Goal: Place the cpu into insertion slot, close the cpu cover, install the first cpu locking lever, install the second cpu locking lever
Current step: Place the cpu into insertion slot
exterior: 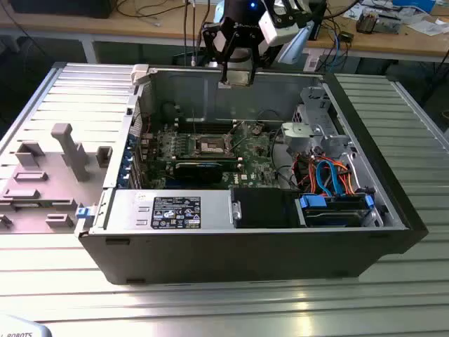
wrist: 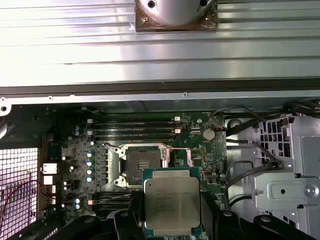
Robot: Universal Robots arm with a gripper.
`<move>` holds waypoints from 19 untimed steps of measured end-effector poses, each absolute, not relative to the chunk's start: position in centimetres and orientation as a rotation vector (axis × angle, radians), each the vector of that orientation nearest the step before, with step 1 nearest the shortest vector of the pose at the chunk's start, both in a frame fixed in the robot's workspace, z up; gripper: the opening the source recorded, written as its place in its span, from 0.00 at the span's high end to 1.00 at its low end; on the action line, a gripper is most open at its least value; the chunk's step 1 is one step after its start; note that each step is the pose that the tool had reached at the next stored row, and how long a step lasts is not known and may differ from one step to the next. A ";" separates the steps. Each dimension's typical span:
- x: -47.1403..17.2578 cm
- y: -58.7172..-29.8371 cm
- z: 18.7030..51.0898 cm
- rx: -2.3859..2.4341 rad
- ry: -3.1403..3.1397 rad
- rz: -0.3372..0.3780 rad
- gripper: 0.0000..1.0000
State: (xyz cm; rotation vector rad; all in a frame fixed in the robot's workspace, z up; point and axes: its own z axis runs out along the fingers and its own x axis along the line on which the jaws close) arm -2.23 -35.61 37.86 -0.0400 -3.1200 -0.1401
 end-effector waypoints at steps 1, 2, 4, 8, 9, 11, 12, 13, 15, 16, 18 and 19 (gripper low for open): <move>-2.2 -35.6 37.9 -0.040 -3.120 -0.140 0.45; -2.3 -35.6 37.9 -0.040 -3.120 -0.140 0.45; -2.3 -35.6 37.8 -0.040 -3.120 -0.140 0.45; -2.3 -35.7 37.8 -0.040 -3.120 -0.140 0.45; -2.4 -35.7 37.8 -0.040 -3.120 -0.140 0.45; -2.4 -35.8 37.8 -0.040 -3.120 -0.140 0.45; -2.4 -35.8 37.8 -0.040 -3.120 -0.140 0.45; -2.4 -35.8 37.8 -0.040 -3.120 -0.140 0.45; -2.4 -35.8 37.8 -0.040 -3.120 -0.140 0.45; -2.4 -35.8 37.8 -0.040 -3.120 -0.140 0.45; -2.4 -35.8 37.7 -0.040 -3.120 -0.140 0.45; -2.4 -35.8 37.7 -0.040 -3.120 -0.140 0.45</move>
